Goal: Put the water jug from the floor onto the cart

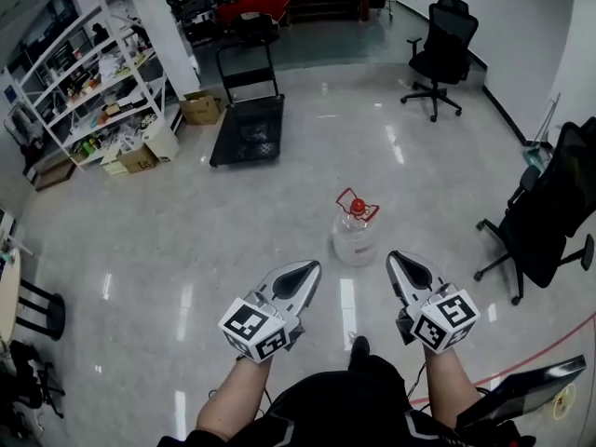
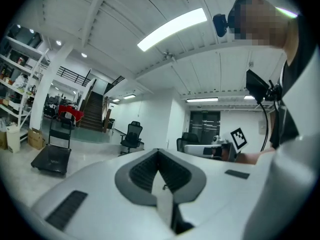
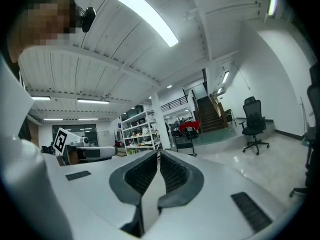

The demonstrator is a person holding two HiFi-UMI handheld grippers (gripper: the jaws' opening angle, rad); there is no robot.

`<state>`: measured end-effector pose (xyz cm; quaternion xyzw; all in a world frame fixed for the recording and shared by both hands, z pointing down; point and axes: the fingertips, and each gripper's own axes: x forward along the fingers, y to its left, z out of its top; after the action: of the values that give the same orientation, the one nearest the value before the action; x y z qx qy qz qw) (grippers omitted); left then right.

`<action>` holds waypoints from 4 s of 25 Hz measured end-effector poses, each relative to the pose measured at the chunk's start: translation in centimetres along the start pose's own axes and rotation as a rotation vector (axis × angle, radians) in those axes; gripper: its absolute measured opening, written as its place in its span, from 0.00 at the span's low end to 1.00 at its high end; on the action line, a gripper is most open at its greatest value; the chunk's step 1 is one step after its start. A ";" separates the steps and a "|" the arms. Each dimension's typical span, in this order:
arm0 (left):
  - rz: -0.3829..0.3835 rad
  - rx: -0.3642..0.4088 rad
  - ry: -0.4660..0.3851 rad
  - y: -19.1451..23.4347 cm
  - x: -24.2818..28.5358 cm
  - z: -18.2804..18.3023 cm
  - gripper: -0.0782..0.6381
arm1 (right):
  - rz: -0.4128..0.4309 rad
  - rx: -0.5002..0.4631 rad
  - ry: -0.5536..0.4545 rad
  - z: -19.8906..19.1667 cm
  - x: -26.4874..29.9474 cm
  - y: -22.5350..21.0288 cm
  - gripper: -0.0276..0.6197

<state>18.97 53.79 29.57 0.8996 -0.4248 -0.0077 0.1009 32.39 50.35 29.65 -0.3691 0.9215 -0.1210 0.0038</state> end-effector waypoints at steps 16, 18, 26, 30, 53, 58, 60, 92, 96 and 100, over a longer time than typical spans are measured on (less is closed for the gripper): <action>0.043 -0.042 0.051 12.4 15.7 1.2 0.10 | -0.013 0.022 0.050 1.9 12.8 -15.6 0.05; -0.002 -0.038 0.061 14.2 17.4 0.9 0.10 | -0.032 0.038 0.047 1.9 15.1 -17.0 0.05; -0.105 -0.053 0.088 22.5 23.2 0.8 0.10 | -0.117 0.031 0.072 2.0 23.5 -21.6 0.05; -0.092 -0.091 0.137 26.1 26.9 -1.2 0.10 | -0.149 0.089 0.120 -0.6 26.4 -25.9 0.08; -0.031 -0.342 0.697 41.4 44.5 -28.6 0.31 | -0.336 0.488 0.547 -28.3 34.0 -46.1 0.23; -0.044 -0.360 0.809 43.1 45.6 -36.4 0.31 | -0.395 0.563 0.640 -35.8 33.4 -46.9 0.23; -0.051 -0.361 0.854 43.3 46.0 -39.7 0.31 | -0.421 0.609 0.661 -38.7 32.9 -47.4 0.25; -0.084 -0.504 1.003 44.4 46.4 -47.9 0.21 | -0.398 0.940 0.638 -42.7 36.5 -46.7 0.19; -0.060 -0.531 0.941 45.5 45.4 -41.4 0.21 | -0.360 0.906 0.650 -36.6 38.8 -45.3 0.19; -0.009 -0.576 0.864 47.4 43.9 -34.6 0.21 | -0.298 0.858 0.650 -30.4 42.0 -43.5 0.19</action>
<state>14.29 -3.05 75.56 0.7582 -0.3212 0.2473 0.5106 28.46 -1.90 72.40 -0.4044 0.6813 -0.5920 -0.1480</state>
